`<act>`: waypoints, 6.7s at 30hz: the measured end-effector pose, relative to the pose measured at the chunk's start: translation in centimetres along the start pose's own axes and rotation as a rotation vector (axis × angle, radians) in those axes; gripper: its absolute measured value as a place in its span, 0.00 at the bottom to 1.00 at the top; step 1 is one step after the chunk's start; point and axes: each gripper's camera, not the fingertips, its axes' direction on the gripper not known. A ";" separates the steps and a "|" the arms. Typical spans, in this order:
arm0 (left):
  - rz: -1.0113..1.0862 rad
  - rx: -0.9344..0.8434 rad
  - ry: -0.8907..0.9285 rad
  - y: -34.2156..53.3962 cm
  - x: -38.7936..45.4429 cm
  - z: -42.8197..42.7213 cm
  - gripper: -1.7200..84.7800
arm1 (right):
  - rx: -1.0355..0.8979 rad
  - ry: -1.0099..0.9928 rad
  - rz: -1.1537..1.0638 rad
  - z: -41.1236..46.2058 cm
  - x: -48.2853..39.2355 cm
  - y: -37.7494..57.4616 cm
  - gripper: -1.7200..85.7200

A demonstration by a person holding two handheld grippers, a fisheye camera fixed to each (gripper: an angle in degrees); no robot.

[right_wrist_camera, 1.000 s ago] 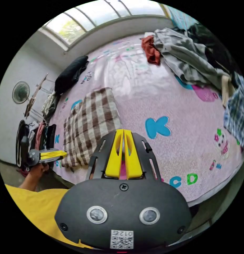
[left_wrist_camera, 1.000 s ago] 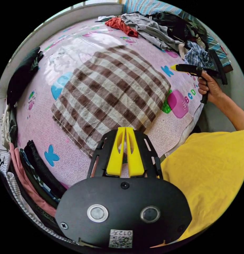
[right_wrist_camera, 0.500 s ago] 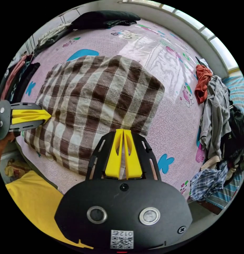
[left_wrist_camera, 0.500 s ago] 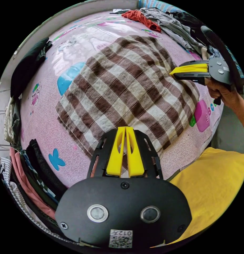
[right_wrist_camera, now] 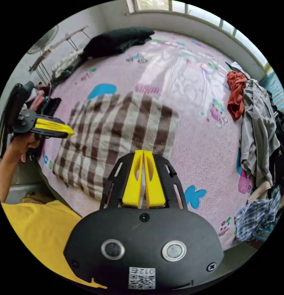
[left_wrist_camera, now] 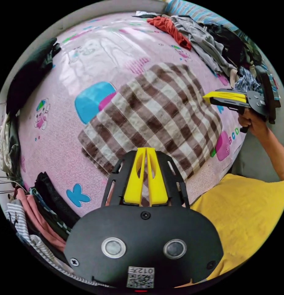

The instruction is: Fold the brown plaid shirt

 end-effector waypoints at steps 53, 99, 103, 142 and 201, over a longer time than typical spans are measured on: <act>-0.166 -0.133 0.001 17.4 4.7 24.8 0.02 | -0.084 -0.295 -0.202 5.8 -19.1 14.1 0.05; -0.883 0.209 0.923 31.0 -4.9 49.9 0.22 | 0.160 -0.049 -1.016 5.3 -26.4 24.6 0.03; -0.818 0.119 0.857 29.0 -4.2 51.6 0.12 | 0.145 -0.109 -0.990 4.5 -23.4 24.0 0.04; -0.811 0.150 0.688 41.6 -7.3 52.4 0.07 | -0.244 -0.991 0.043 12.3 19.6 -2.4 0.05; -1.170 1.349 0.474 124.6 -39.8 29.0 0.05 | -0.273 -0.541 -0.831 -3.3 -76.7 -44.3 0.09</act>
